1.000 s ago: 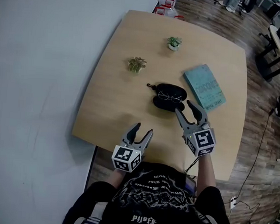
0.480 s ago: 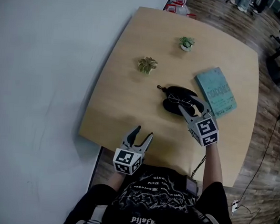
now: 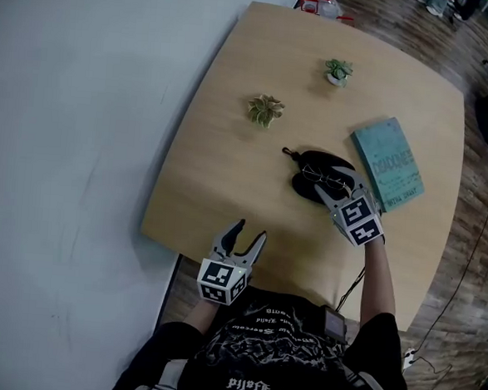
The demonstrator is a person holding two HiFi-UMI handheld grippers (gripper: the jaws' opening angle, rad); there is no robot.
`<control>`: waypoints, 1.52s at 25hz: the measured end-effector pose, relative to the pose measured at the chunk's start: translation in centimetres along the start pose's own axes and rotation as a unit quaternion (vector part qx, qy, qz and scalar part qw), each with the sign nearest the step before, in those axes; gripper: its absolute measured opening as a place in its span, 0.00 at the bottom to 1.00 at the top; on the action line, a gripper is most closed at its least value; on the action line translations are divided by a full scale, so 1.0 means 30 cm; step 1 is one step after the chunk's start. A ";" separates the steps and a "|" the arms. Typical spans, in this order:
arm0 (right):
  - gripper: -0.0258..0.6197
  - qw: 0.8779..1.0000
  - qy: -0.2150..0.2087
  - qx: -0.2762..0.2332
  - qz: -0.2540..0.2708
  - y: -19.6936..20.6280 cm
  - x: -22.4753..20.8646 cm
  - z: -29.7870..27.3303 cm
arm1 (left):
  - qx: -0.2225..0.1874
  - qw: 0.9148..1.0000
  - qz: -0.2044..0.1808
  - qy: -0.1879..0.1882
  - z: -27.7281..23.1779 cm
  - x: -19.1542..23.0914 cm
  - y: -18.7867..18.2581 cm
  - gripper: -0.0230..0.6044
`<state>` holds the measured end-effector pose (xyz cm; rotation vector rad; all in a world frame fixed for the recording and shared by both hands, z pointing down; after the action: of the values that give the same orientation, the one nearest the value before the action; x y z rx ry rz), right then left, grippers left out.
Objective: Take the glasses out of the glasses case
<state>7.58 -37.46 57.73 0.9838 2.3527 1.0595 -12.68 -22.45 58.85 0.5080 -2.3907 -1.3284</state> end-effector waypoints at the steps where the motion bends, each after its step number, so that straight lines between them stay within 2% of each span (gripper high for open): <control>1: 0.37 1.000 0.001 0.010 0.006 0.011 -0.002 -0.013 | 0.003 1.000 0.001 -0.001 -0.004 0.005 0.006 0.43; 5: 0.37 0.998 0.000 0.053 0.029 0.058 -0.014 -0.057 | 0.013 1.000 0.002 -0.003 -0.021 0.017 0.018 0.43; 9: 0.35 0.997 0.008 0.067 0.043 0.072 -0.032 -0.081 | 0.018 1.000 0.001 -0.005 -0.035 0.020 0.022 0.43; 14: 0.33 0.993 0.008 0.105 0.059 0.100 -0.045 -0.121 | 0.030 0.999 -0.017 -0.006 -0.048 0.021 0.033 0.43; 18: 0.33 0.989 0.007 0.128 0.074 0.124 -0.042 -0.141 | 0.034 0.999 -0.003 -0.008 -0.053 0.023 0.036 0.43; 27: 0.33 0.990 -0.011 0.136 0.040 0.149 -0.050 -0.169 | 0.040 0.999 0.001 -0.004 -0.062 0.027 0.051 0.43; 31: 0.28 0.989 -0.026 0.140 0.032 0.148 -0.048 -0.175 | 0.045 0.999 -0.008 0.009 -0.068 0.014 0.058 0.43; 35: 0.23 0.988 -0.016 0.142 0.062 0.143 -0.036 -0.173 | 0.048 0.998 -0.037 0.022 -0.069 -0.017 0.059 0.43; 38: 0.20 0.986 -0.007 0.142 0.084 0.138 -0.029 -0.169 | 0.044 0.998 -0.037 0.026 -0.068 -0.026 0.053 0.43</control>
<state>7.05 -38.68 64.20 1.3065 2.4906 0.7807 -11.27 -22.79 61.12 0.6545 -2.4170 -1.2296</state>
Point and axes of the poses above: the fingertips, and each gripper's own axes: z backward along the fingers, x to its left, y out of its underside, the point moved 5 cm from there along z, backward along the fingers, and after that the axes turned 10 degrees about -z, right-handed, at the moved point
